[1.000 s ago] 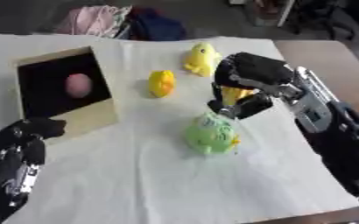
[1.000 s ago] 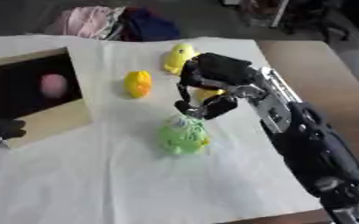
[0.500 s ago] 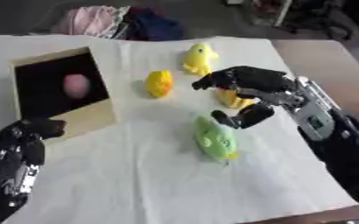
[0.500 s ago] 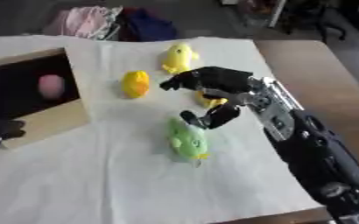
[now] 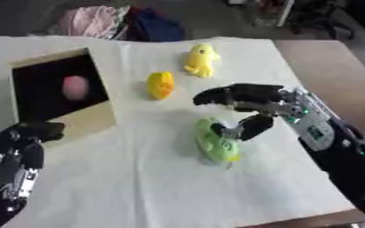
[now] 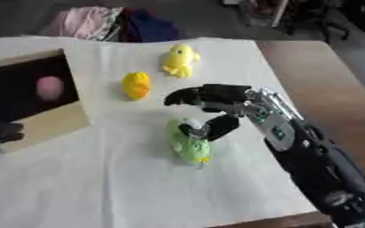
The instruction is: Pick up objects on the table and place them in the box.
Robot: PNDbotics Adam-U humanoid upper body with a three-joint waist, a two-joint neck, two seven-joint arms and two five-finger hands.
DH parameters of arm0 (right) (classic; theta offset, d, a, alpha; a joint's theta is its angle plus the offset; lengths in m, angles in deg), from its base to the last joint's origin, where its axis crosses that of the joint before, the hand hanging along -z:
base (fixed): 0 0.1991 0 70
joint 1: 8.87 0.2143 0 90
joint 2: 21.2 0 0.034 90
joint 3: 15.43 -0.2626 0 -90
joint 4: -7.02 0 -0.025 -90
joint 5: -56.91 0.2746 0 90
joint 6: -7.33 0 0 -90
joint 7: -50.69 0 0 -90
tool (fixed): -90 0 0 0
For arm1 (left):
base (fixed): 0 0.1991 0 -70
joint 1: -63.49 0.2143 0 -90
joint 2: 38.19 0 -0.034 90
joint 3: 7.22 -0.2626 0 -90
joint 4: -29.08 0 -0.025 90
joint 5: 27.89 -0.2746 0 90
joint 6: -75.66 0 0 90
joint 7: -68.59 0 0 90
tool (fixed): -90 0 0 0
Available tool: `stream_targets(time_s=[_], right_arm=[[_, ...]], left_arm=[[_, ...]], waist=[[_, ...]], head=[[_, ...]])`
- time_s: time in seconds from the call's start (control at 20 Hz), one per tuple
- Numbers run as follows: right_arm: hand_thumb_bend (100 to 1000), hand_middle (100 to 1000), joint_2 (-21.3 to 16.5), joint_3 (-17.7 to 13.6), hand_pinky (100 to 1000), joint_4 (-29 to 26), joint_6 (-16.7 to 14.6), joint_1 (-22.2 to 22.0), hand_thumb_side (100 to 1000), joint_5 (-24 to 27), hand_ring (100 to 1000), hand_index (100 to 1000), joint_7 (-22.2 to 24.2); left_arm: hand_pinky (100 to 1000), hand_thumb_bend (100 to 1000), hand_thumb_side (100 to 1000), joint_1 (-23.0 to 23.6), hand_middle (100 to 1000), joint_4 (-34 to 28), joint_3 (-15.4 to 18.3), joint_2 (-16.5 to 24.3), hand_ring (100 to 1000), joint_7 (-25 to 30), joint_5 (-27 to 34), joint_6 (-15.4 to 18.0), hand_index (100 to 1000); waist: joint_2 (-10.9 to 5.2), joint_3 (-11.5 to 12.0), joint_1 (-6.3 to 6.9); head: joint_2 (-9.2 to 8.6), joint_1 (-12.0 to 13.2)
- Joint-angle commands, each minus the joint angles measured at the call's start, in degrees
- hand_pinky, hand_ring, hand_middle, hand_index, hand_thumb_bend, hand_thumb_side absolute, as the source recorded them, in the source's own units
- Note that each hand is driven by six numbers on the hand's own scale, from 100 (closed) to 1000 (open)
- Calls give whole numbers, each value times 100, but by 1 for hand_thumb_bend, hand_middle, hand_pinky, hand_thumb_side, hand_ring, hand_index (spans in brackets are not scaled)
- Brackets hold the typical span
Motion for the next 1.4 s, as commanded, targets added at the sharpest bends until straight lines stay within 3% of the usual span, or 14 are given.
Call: stream_targets(time_s=[0.05, 0.25, 0.55, 0.7, 0.8, 1.05, 1.2, 1.35, 1.4], right_arm=[[100, 995, -333, 17, 780, -307, -1814, -14, 823, 251, 884, 1000, 1886], [100, 1000, -464, 88, 798, -523, -1814, -136, 842, 91, 905, 1000, 1889], [100, 1000, -506, 236, 808, -606, -1814, -257, 702, -501, 910, 1000, 1889], [100, 1000, -495, 265, 802, -592, -1814, -293, 592, -704, 900, 1000, 1888], [100, 991, -467, 250, 787, -525, -1814, -307, 419, -851, 880, 1000, 1865], [100, 864, -342, 176, 699, -178, -1814, -318, 421, -1312, 769, 1000, 1487], [100, 772, -278, 168, 637, 4, -1814, -311, 416, -1559, 696, 936, 1090], [100, 571, -235, 183, 519, 86, -1814, -301, 378, -1691, 552, 722, 616], [100, 551, -229, 190, 506, 96, -1814, -296, 373, -1710, 541, 702, 462]], left_arm=[[792, 100, 545, -31, 660, -111, 15, 58, 796, 2, -23, 10, 719], [792, 100, 544, -32, 660, -106, 6, 64, 796, 13, -27, 13, 720], [792, 100, 544, -35, 660, -123, 7, 71, 796, 12, -30, 15, 720], [792, 100, 544, -35, 660, -122, 7, 68, 796, 14, -35, 15, 720], [792, 100, 544, -34, 660, -123, 10, 65, 796, 10, -40, 16, 720], [792, 100, 543, -35, 660, -122, 16, 53, 796, 0, -53, 16, 720], [792, 100, 543, -36, 660, -116, 15, 44, 796, -2, -57, 13, 720], [792, 100, 543, -36, 660, -110, 15, 38, 796, -5, -61, 13, 720], [792, 100, 543, -36, 660, -108, 16, 37, 796, -6, -63, 13, 720]], waist=[[-80, -16, 43], [-80, -19, 36], [-68, -11, 43], [-64, -12, 45], [-58, -10, 48], [-44, -3, 54], [-39, 1, 54], [-36, 2, 53], [-35, 3, 52]], head=[[-22, -18], [-18, -24], [-21, -40], [-24, -44], [-28, -44], [-34, -55], [-30, -61], [-22, -66], [-22, -67]])
